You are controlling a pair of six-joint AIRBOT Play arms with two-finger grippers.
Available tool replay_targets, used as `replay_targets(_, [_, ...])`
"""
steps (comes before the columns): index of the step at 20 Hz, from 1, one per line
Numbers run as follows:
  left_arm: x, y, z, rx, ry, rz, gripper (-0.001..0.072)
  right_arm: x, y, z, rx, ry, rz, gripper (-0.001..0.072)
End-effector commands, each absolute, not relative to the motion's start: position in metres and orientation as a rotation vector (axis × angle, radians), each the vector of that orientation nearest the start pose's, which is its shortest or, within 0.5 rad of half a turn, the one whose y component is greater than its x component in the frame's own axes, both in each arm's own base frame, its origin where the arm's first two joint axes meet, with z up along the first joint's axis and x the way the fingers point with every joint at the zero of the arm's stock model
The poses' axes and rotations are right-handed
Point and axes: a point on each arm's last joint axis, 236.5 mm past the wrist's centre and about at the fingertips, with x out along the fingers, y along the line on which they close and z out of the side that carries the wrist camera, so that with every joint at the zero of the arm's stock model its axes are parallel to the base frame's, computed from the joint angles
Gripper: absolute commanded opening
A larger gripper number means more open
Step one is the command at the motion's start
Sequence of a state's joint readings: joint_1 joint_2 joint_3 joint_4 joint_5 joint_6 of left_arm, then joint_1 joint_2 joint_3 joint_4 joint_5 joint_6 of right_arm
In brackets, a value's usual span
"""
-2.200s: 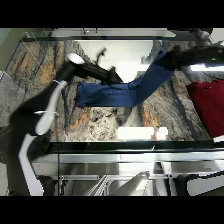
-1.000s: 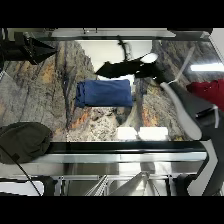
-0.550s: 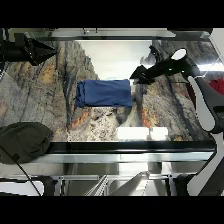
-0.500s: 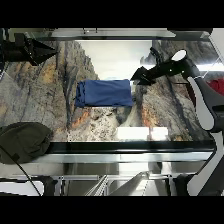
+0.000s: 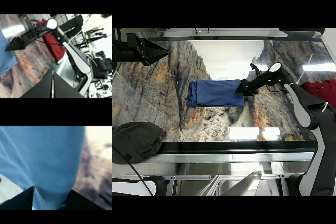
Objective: Fold the shirts.
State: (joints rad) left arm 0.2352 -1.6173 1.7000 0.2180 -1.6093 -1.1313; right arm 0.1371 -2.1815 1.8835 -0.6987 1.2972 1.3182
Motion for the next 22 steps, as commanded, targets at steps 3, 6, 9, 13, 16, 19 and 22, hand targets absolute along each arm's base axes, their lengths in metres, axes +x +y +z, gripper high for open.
replay_targets(3, [0.438,-0.132,0.218,-0.731,0.867,-1.112,0.0007,0.488,0.283,-0.089,0.580,1.409,0.824,0.0019])
replay_targets(6, [0.434,-0.133,0.218,-0.726,0.878,-1.125,0.0007,0.491,0.286,-0.050,0.593,1.352,0.871,0.0016])
replay_targets(9, [0.432,-0.133,0.217,-0.725,0.883,-1.131,0.0007,0.499,0.267,0.034,0.552,1.198,0.898,0.0015])
replay_targets(13, [0.430,-0.134,0.217,-0.732,0.895,-1.134,0.0007,0.505,0.198,0.196,0.520,0.860,0.831,0.0016])
replay_targets(16, [0.431,-0.134,0.217,-0.756,0.913,-1.123,0.0007,0.486,0.129,0.299,0.543,0.631,0.701,0.0016])
replay_targets(19, [0.429,-0.140,0.218,-0.759,0.924,-1.131,0.0007,0.476,0.060,0.343,0.555,0.491,0.560,0.0016])
replay_targets(22, [0.424,-0.156,0.218,-0.745,0.940,-1.160,0.0007,0.483,-0.001,0.335,0.588,0.474,0.440,0.0016])
